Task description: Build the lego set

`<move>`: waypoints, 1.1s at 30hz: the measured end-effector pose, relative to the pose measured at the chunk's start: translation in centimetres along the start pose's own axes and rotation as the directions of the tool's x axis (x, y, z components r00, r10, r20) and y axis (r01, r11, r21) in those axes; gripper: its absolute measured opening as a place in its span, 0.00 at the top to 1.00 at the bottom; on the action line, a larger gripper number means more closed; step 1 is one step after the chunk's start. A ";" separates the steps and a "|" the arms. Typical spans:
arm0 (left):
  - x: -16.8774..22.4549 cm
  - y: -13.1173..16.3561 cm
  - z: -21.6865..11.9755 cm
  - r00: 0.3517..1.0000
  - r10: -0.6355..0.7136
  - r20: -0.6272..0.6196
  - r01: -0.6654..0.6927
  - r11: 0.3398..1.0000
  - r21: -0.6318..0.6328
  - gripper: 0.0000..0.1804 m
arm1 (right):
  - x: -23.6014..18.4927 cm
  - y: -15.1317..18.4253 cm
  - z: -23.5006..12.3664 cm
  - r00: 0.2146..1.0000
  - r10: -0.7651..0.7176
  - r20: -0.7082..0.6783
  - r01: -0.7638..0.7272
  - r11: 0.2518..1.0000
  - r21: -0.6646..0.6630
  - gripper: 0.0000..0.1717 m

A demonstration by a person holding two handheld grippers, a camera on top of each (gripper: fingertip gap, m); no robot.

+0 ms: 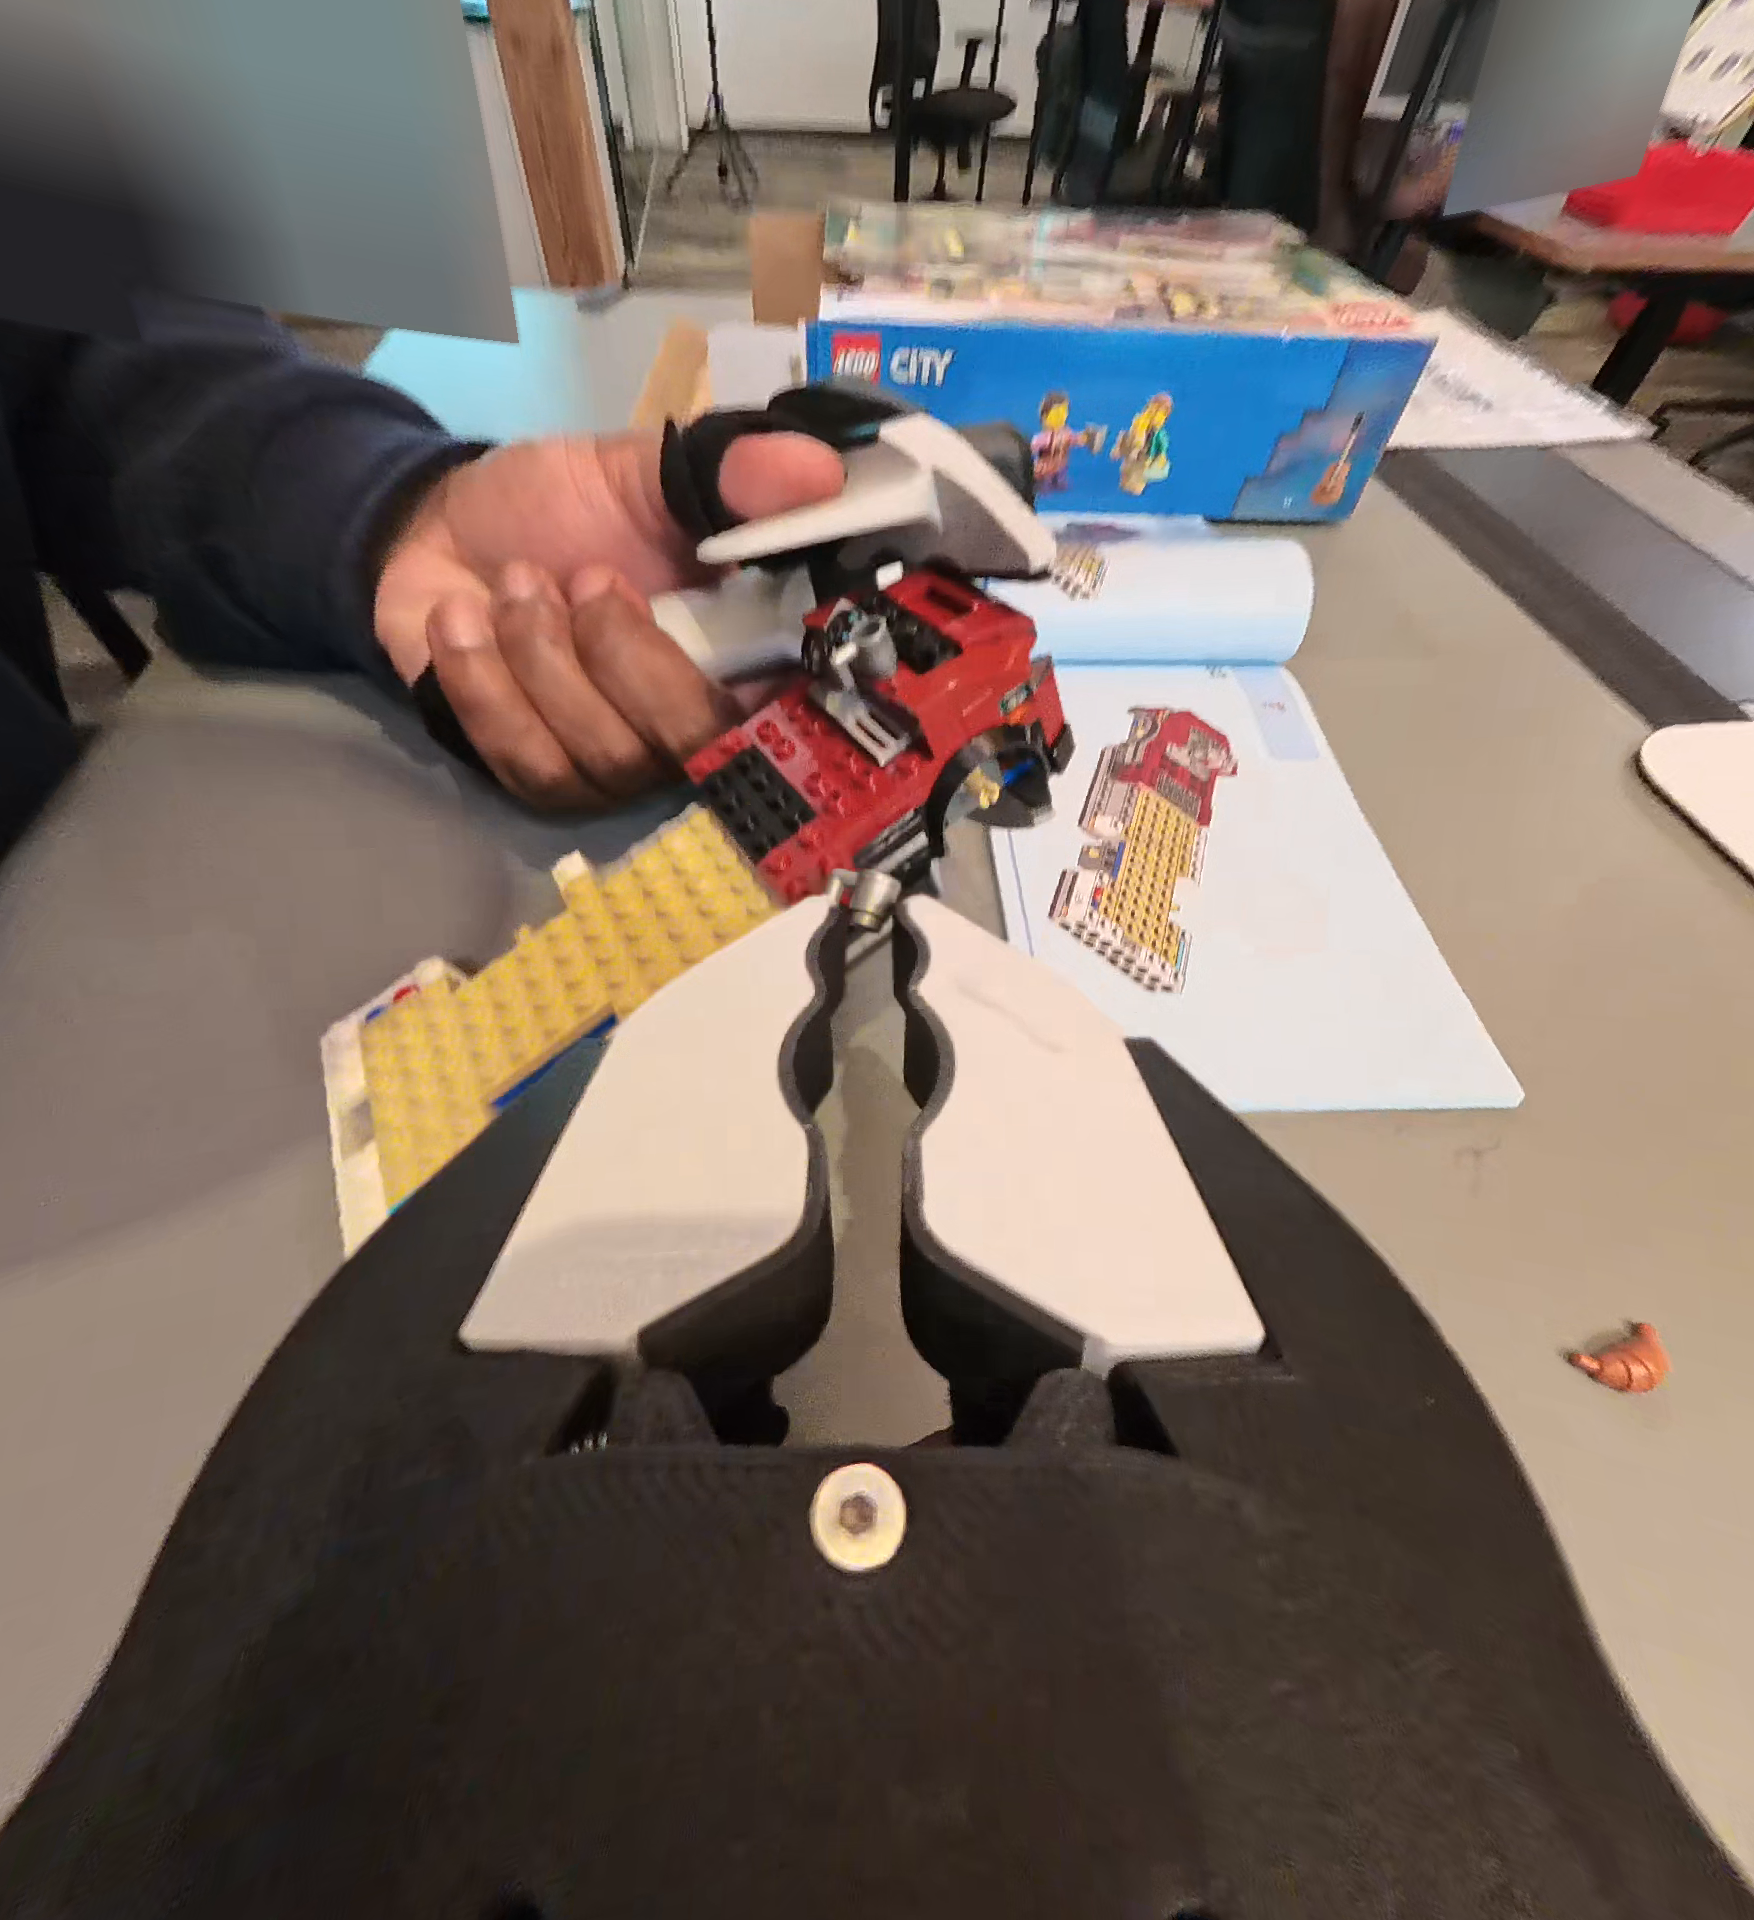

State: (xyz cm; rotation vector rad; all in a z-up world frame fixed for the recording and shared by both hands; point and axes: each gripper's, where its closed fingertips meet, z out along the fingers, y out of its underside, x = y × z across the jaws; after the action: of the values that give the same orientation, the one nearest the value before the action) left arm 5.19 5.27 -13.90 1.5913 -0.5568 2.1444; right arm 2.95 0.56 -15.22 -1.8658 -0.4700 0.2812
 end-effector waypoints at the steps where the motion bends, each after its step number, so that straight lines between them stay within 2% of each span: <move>1: -0.1 0.0 0.0 1.000 -0.003 0.000 0.003 1.000 -0.001 0.74 | 0.0 0.5 -0.1 1.000 0.009 0.003 -0.009 0.999 -0.034 0.95; 4: -0.1 0.1 0.1 1.000 -0.004 -0.002 0.004 1.000 -0.005 0.74 | -0.3 2.6 -0.1 0.999 0.027 0.024 -0.023 0.987 -0.160 0.95; 8: 0.1 0.1 0.3 1.000 0.007 -0.012 -0.007 1.000 -0.018 0.74 | 0.6 5.2 -0.4 0.999 -0.019 -0.028 0.009 0.953 -0.304 0.94; 13: 0.1 0.1 0.3 1.000 0.005 -0.013 -0.006 1.000 -0.024 0.73 | 1.4 5.6 -0.7 0.997 -0.008 -0.072 -0.014 0.951 -0.309 0.90; 25: -0.1 0.8 0.4 0.999 -0.007 0.032 0.009 0.999 -0.040 0.74 | 2.3 6.8 -0.2 0.984 -0.099 -0.147 0.034 0.919 -0.392 0.90; 27: -0.2 0.8 0.3 0.999 -0.012 0.040 0.013 0.999 -0.035 0.74 | 2.7 6.3 0.1 0.979 -0.055 -0.196 -0.021 0.930 -0.366 0.90; 30: -0.1 0.7 0.3 0.999 -0.014 0.040 0.015 0.999 -0.029 0.74 | 2.1 5.6 0.9 0.974 0.090 -0.208 -0.154 0.936 -0.317 0.89; 33: 0.1 0.6 0.2 0.999 -0.005 0.038 0.006 1.000 -0.024 0.74 | 2.2 6.0 1.3 0.968 0.097 -0.233 -0.175 0.922 -0.345 0.88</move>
State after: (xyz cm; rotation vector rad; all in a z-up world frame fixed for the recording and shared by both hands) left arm 5.04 4.67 -13.77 1.6217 -0.5868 2.0997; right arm 5.47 0.93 -21.27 -2.2683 -0.2551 0.0868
